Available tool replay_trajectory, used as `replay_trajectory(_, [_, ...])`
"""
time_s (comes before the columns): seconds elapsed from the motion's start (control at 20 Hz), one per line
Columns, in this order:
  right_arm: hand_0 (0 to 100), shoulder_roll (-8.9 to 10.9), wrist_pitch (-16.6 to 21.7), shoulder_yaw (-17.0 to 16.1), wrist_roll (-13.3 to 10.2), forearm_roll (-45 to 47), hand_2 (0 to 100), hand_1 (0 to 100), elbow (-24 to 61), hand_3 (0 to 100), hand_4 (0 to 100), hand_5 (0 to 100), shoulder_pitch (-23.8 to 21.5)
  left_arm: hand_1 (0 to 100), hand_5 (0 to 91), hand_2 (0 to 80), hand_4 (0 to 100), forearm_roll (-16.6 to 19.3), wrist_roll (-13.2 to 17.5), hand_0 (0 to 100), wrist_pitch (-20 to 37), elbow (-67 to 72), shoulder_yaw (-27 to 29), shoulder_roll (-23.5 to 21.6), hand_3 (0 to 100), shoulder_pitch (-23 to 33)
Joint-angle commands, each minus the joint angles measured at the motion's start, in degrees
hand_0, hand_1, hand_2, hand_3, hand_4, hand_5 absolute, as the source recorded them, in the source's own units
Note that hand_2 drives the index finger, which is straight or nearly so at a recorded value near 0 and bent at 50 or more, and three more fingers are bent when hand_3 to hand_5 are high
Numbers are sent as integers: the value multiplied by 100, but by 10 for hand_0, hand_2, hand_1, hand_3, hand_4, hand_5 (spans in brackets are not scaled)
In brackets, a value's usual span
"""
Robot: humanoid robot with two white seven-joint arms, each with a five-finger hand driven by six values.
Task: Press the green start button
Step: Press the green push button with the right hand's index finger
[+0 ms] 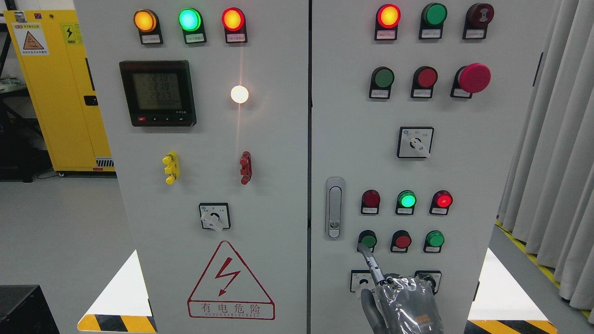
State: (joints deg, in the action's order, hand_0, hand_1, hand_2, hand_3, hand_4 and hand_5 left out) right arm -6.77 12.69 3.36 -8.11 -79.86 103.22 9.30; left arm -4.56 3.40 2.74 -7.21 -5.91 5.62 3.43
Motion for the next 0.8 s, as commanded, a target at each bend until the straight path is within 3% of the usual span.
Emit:
replay_trajectory(0.0, [678, 1, 5, -221, -6, 5, 0, 973, -452, 1000, 1000, 1000, 99, 556, 0, 0, 0, -1, 3, 120, -1, 0, 3, 0, 0, 0])
replay_trajectory(0.45, [663, -8, 5, -240, 11, 32, 0, 961, -505, 1000, 1000, 1000, 160, 556, 0, 0, 0, 8, 2, 120, -1, 0, 3, 0, 0, 0])
replay_trajectory(0.75, [670, -17, 5, -240, 143, 41, 0, 956, -514, 1000, 1000, 1000, 257, 556, 0, 0, 0, -1, 3, 120, -1, 0, 3, 0, 0, 0])
